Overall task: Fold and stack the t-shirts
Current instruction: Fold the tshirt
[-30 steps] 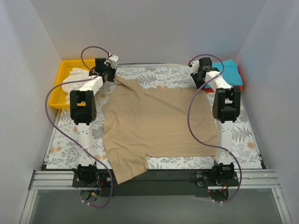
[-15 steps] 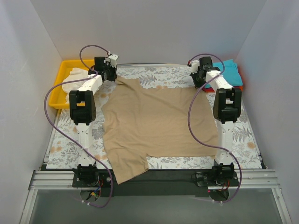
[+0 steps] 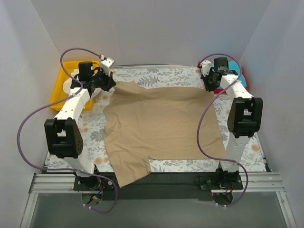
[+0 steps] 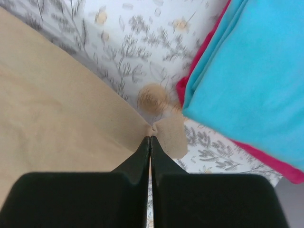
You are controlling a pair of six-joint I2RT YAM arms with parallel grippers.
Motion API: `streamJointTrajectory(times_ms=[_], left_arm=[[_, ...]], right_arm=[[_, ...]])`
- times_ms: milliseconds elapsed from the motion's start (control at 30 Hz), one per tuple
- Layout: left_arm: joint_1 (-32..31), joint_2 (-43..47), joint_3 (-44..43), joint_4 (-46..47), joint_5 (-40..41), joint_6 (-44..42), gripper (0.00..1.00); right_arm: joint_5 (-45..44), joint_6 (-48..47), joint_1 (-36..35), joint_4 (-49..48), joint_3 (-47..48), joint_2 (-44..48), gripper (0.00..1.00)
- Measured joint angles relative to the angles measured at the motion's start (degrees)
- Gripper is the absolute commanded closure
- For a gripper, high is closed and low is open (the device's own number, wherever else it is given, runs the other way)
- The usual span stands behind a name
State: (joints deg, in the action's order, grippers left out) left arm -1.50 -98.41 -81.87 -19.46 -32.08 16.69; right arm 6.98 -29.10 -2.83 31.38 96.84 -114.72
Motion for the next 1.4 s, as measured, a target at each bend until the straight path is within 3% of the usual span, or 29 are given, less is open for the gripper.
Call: streamJointTrajectory(times_ms=[133, 300, 500, 633, 667, 767, 833, 967, 1033, 1067, 1133, 1333, 1400], left_arm=[[0.0, 8.0, 11.3, -3.1, -2.8, -5.5, 1.0], [-0.9, 10.4, 26.5, -8.5, -4.1, -13.4, 1.0], [-2.8, 10.6, 34.5, -11.0, -2.2, -18.4, 1.0], [-2.8, 11.2, 34.2, -10.5, -1.8, -18.7, 1.0], [-2.8, 11.3, 33.9, -10.6, -1.8, -18.8, 0.98], [-2.8, 11.7, 32.3, -11.4, -1.8, -19.2, 0.7], [-2.3, 11.6, 30.0, -14.1, -2.4, -19.6, 0.61], [0.1, 9.9, 20.6, -18.9, -6.4, -17.7, 0.61], [1.0, 8.1, 15.6, -18.5, -7.5, -14.9, 0.59], [1.4, 6.6, 13.0, -17.1, -7.4, -12.8, 0.58], [1.5, 4.5, 10.7, -14.5, -6.8, -9.4, 0.56], [1.4, -5.6, 5.5, -8.7, -0.3, -1.1, 0.53], [1.4, -8.8, 4.4, -7.8, 1.9, 0.8, 0.53]], right_arm=[[1.0, -2.6, 1.2, 0.1, -6.2, 0.6, 0.99], [2.6, -5.4, 2.9, 1.2, -11.6, 0.3, 0.99], [3.9, -7.4, 4.2, 1.2, -13.2, 0.2, 0.99], [3.9, -7.8, 4.3, 1.1, -13.2, 0.2, 0.99], [3.9, -7.8, 4.3, 1.2, -13.2, 0.2, 0.87], [4.3, -8.8, 4.2, 1.5, -13.2, 0.3, 0.78], [4.6, -9.6, 4.3, 1.9, -13.3, 0.5, 0.77], [7.0, -12.5, 4.5, 3.2, -16.6, 5.7, 0.97], [7.7, -13.7, 4.6, 4.7, -17.1, 8.7, 0.97], [7.9, -14.4, 4.6, 4.9, -17.1, 9.8, 0.88], [8.1, -15.2, 4.7, 5.7, -16.0, 11.0, 0.84], [7.5, -12.6, 5.1, 6.7, -6.4, 3.9, 0.92], [7.1, -11.3, 5.1, 6.6, -2.8, 0.3, 0.89]])
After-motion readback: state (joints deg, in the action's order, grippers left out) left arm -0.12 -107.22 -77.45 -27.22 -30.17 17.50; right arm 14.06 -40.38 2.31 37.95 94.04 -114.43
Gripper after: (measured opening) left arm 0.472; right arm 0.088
